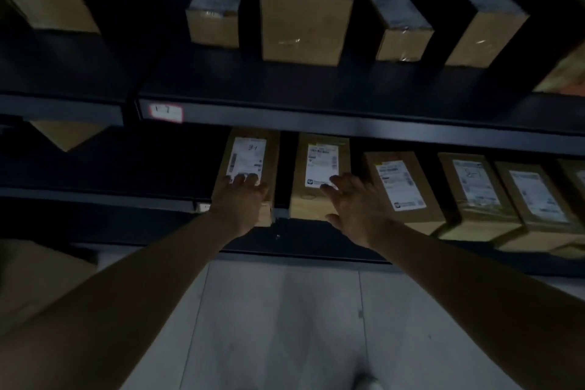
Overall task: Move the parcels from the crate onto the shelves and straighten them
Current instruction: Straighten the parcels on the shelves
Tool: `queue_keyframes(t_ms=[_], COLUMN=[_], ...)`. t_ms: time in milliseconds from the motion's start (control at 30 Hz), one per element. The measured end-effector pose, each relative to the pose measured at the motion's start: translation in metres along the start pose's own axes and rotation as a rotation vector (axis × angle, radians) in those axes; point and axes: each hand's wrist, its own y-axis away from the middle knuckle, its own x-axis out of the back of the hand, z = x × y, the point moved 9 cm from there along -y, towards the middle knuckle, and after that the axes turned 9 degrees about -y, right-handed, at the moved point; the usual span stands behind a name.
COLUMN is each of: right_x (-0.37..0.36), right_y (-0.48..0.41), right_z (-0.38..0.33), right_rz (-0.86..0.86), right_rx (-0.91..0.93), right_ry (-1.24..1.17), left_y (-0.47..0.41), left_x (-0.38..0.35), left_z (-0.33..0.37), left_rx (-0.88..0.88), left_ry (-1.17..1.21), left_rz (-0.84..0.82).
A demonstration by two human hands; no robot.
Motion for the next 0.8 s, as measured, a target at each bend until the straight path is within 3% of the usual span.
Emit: queue_keyframes(t_ms=[267, 800], right_x=[-0.076, -0.071], right_y=[-0.059, -0.168], right_z=[0.044, 0.075], right_rz=[0.027, 0.246], right_rx=[-0.062, -0.169], right_ry=[0.017, -0.036], left_y=[-0.045, -0.125], left_x=[-0.061, -0.069], left_z=[-0.008, -0.043], left_rx=[0.141, 0.122], left_ry=[0.002, 0.054], left_rz=[0.163, 0.229])
